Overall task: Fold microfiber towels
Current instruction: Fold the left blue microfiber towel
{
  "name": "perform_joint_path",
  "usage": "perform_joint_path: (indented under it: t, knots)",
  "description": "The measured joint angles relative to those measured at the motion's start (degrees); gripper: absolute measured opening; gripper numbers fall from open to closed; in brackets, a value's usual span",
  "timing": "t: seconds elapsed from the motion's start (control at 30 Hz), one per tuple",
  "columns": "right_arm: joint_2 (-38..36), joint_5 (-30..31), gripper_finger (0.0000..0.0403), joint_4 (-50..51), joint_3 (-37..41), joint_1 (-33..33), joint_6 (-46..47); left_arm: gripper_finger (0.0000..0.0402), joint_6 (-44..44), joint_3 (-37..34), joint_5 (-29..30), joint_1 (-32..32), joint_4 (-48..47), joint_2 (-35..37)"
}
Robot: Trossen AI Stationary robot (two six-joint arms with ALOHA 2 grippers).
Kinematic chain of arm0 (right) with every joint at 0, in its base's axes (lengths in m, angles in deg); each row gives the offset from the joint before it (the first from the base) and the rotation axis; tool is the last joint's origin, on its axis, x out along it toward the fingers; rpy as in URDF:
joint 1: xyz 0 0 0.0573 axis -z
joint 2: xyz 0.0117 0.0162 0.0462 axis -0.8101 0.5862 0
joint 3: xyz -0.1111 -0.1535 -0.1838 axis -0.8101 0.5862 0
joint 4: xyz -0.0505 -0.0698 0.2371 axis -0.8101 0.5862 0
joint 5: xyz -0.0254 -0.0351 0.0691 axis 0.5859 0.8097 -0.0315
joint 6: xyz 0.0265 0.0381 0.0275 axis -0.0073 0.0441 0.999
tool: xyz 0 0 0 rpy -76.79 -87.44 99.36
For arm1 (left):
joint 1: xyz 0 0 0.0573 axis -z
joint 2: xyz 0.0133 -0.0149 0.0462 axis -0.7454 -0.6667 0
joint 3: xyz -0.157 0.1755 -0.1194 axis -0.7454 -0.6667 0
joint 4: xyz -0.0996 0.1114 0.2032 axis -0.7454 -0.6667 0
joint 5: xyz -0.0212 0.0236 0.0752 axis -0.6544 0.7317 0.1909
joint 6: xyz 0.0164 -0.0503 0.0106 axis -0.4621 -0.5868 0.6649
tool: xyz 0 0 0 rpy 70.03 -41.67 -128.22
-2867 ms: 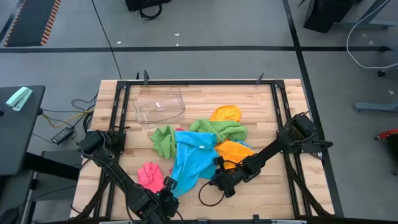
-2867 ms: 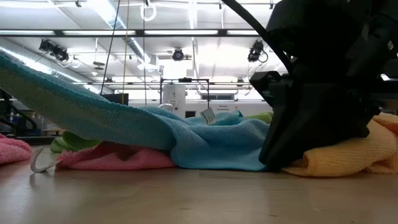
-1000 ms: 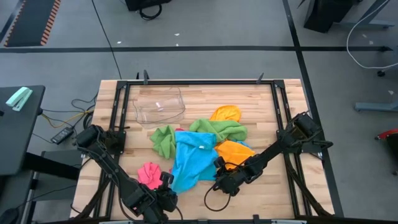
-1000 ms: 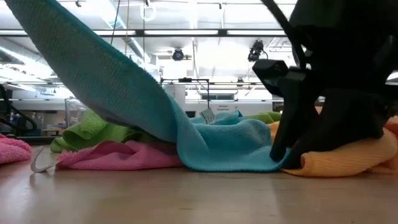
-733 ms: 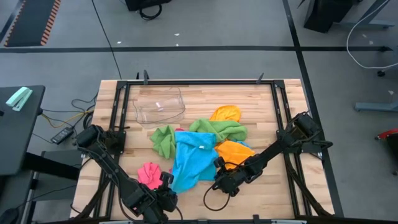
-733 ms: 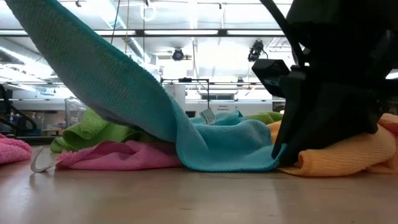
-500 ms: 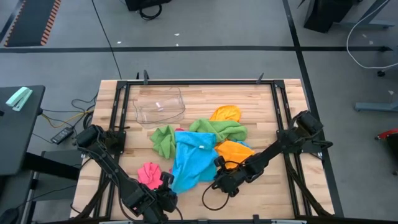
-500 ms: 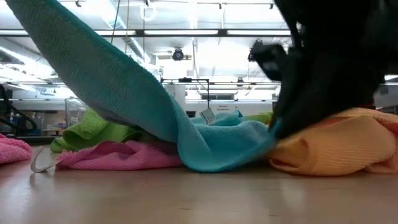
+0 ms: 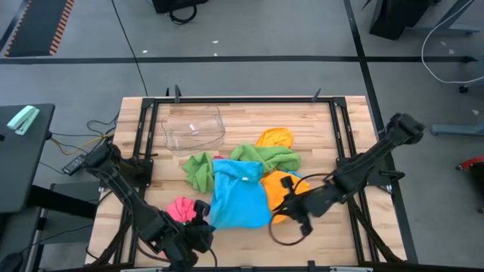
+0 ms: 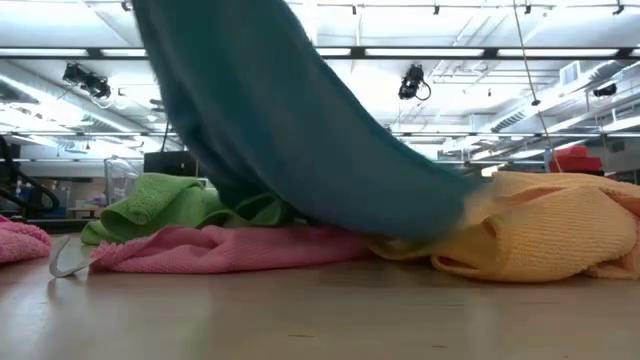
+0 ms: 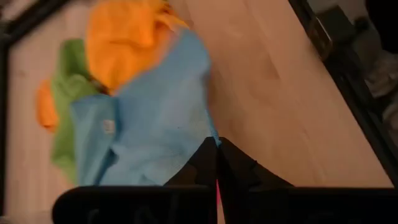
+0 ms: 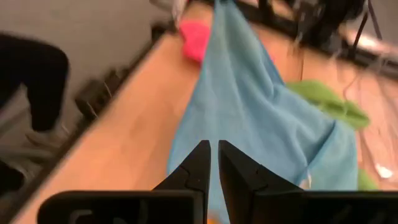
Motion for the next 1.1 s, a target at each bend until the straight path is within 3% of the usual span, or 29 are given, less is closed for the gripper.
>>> perform_joint_path:
  t: [0.2,0.5,0.87,1.1]
  knots:
    - [-5.3,-0.6,0.0039,4.3,0.0,-0.8,3.5,0.0012,3.8,0.0,3.8,-3.4,3.0,3.6]
    - [4.5,-0.7,0.0047,3.7,1.4,-2.0,5.6,0.001,4.1,0.0,1.2,-6.5,3.0,3.3]
    - [20.4,0.3,0.0145,-6.8,1.3,-2.2,5.6,0.0008,3.5,0.0,1.2,-6.7,1.6,3.3]
    - [27.9,7.2,0.0202,-8.5,-2.3,-3.1,4.1,0.0012,1.7,0.0,1.3,-6.9,0.2,3.3]
